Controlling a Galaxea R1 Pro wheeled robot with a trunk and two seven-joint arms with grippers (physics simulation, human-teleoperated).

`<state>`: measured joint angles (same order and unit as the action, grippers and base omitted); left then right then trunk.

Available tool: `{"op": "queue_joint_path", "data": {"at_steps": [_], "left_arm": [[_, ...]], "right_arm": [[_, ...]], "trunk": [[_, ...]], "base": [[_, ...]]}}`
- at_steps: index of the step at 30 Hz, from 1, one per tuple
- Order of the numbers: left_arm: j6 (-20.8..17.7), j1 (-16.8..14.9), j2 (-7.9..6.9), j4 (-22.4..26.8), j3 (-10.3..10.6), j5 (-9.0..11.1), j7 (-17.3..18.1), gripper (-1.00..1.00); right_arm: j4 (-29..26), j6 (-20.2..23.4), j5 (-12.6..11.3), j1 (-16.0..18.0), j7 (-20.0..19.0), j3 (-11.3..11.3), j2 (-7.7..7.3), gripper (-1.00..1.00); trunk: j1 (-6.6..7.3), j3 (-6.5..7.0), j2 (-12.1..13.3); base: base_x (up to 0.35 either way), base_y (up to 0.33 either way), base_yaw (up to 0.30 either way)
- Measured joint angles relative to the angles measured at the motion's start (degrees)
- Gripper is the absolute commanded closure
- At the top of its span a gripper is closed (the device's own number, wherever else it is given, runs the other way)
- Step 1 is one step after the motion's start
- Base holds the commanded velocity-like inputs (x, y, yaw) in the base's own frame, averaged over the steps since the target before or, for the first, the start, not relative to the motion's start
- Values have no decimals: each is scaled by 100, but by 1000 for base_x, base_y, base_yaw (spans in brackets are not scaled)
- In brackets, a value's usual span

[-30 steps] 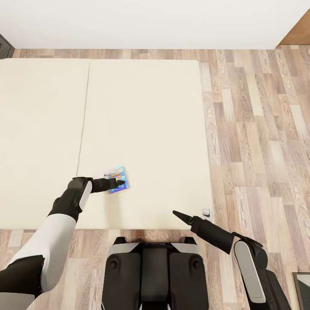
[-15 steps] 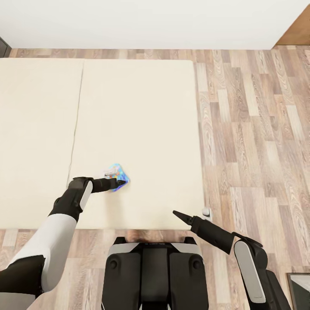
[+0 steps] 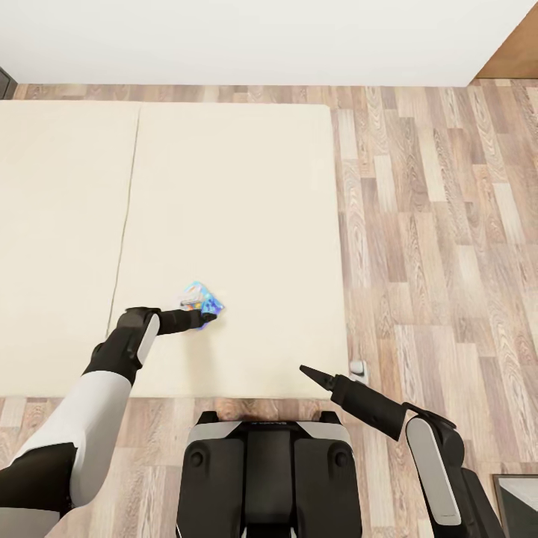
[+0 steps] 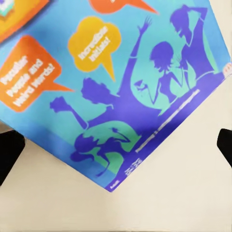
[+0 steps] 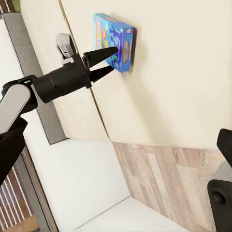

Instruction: Put all the toys in the child's room - the three board games (two on the bed and one on the table), the two jigsaw puzzles on the table, and the tennis ball on the table - inside the toy box on the table in the child's room.

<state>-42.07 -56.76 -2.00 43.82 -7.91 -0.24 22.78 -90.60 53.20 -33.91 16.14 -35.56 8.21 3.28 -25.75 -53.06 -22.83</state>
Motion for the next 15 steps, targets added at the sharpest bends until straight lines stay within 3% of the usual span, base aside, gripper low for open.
{"op": "queue_joint_path", "data": {"at_steps": [3, 9, 15], "left_arm": [[-19, 0, -57, 0, -15, -7, 5, -100], [-36, 0, -321, 15, -36, 0, 45, -100], [-83, -6, -358, 55, -54, -5, 90, -100]], "right_arm": [[0, 0, 0, -2, 0, 0, 0, -100], [0, -8, 0, -5, 0, 0, 0, -100], [0, -10, 0, -6, 0, 0, 0, -100]], "trunk": [[0, 0, 0], [0, 0, 0], [0, 0, 0]], "base": [[0, 0, 0], [0, 0, 0], [0, 0, 0]]}}
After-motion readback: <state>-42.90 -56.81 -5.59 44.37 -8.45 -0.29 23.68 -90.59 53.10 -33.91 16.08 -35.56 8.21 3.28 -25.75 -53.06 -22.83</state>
